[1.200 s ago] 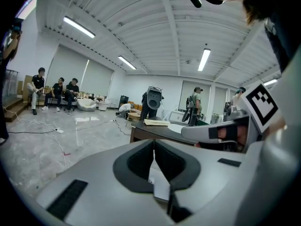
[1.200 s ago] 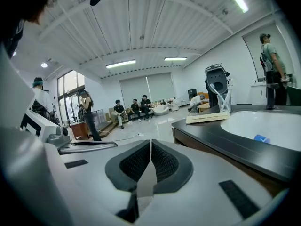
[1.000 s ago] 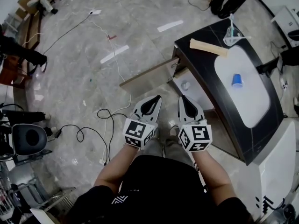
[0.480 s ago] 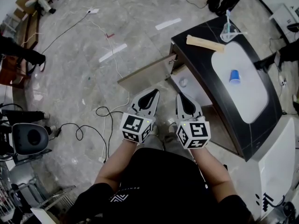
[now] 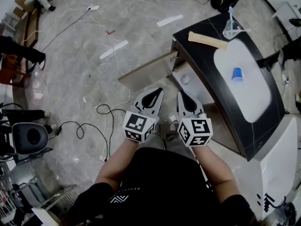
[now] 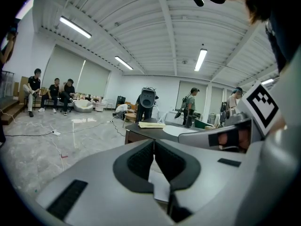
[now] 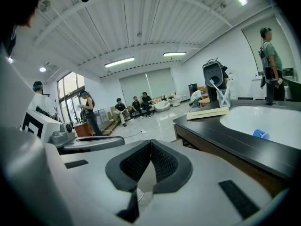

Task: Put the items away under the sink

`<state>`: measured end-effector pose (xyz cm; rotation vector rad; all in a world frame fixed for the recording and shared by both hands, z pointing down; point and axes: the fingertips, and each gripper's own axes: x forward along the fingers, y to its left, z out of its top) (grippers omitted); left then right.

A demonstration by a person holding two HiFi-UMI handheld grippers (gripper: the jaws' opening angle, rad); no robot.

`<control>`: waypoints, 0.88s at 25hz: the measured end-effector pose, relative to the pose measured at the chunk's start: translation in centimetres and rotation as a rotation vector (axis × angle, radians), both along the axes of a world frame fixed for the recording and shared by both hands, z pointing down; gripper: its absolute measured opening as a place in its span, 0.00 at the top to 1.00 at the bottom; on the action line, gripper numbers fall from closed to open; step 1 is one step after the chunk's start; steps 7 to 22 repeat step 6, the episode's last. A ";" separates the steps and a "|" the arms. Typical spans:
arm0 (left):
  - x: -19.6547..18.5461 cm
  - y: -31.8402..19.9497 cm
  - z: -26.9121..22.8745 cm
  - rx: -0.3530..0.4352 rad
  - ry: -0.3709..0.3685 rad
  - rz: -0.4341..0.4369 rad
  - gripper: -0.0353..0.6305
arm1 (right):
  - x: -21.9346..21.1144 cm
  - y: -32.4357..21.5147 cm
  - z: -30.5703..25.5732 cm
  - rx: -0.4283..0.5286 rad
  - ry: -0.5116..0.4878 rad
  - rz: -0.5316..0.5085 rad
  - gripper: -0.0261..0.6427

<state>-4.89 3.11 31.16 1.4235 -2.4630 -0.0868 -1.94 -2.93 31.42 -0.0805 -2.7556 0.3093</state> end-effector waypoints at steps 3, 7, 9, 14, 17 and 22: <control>0.0 0.0 0.0 -0.001 0.000 0.002 0.93 | -0.3 0.2 -0.3 0.000 -0.003 -0.006 0.91; 0.0 0.0 -0.1 -0.003 -0.003 0.006 0.93 | -0.5 0.4 -0.5 0.003 -0.003 -0.011 0.91; 0.0 0.0 -0.1 -0.003 -0.003 0.006 0.93 | -0.5 0.4 -0.5 0.003 -0.003 -0.011 0.91; 0.0 0.0 -0.1 -0.003 -0.003 0.006 0.93 | -0.5 0.4 -0.5 0.003 -0.003 -0.011 0.91; 0.0 0.0 -0.1 -0.003 -0.003 0.006 0.93 | -0.5 0.4 -0.5 0.003 -0.003 -0.011 0.91; 0.0 0.0 -0.1 -0.003 -0.003 0.006 0.93 | -0.5 0.4 -0.5 0.003 -0.003 -0.011 0.91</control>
